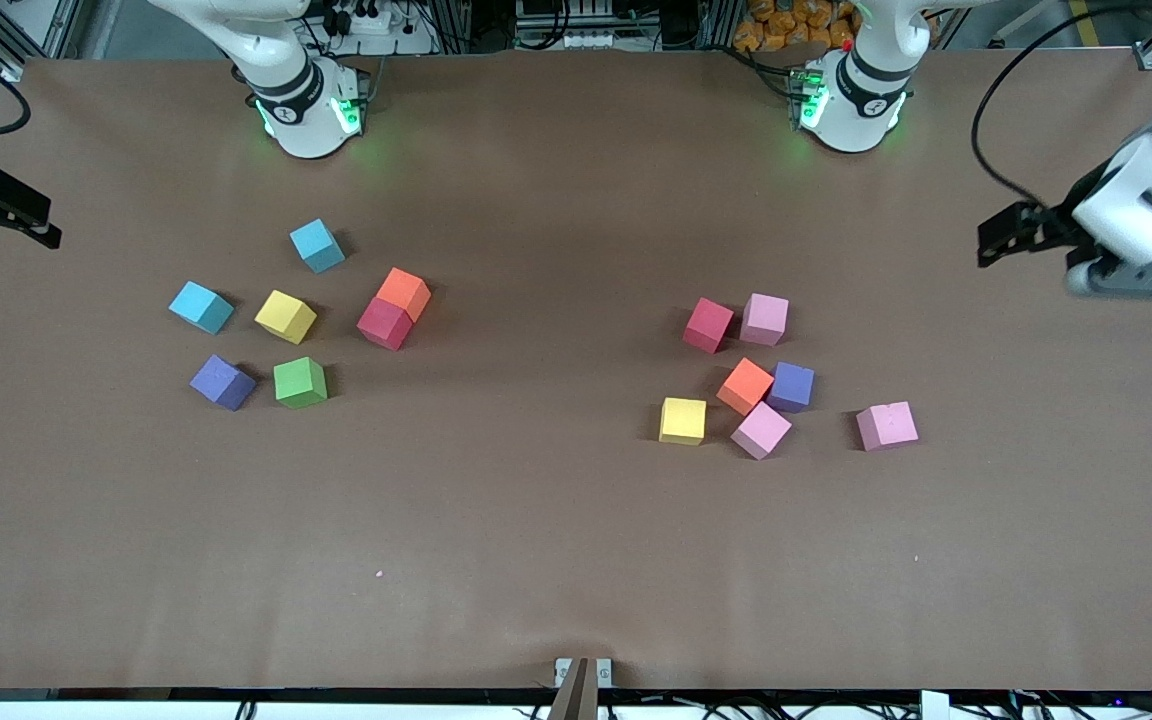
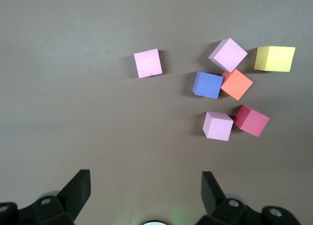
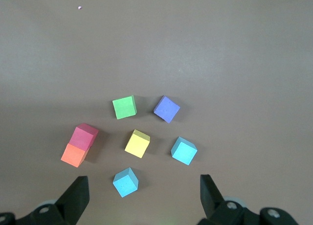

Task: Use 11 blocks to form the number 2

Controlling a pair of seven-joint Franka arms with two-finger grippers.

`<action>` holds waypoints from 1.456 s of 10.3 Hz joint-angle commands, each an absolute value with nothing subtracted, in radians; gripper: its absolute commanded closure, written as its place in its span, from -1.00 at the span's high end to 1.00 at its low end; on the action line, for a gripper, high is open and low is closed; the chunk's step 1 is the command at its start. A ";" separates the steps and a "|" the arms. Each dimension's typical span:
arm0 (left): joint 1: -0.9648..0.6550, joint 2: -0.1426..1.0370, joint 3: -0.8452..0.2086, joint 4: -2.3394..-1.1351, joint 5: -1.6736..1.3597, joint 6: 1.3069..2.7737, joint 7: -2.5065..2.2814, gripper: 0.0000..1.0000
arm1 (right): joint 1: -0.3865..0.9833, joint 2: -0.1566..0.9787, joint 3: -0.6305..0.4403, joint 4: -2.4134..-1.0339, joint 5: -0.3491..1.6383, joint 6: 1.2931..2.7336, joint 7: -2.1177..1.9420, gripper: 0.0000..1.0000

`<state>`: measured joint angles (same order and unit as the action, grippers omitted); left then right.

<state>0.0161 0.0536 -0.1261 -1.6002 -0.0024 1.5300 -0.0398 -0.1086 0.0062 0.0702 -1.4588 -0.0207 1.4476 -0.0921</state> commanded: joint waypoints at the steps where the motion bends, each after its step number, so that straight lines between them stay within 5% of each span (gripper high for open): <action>1: 0.011 0.127 -0.135 -1.586 -0.067 1.551 -0.028 1.00 | -0.091 0.028 0.071 -1.448 -0.025 1.453 -0.090 1.00; 10: -0.206 0.481 -0.161 -1.586 -0.052 1.969 -0.100 1.00 | 0.007 0.129 0.069 -1.457 -0.037 1.525 -0.091 1.00; 15: -0.252 0.610 -0.163 -1.586 0.060 2.101 -0.100 1.00 | 0.035 0.130 0.071 -1.694 -0.025 1.748 -0.083 1.00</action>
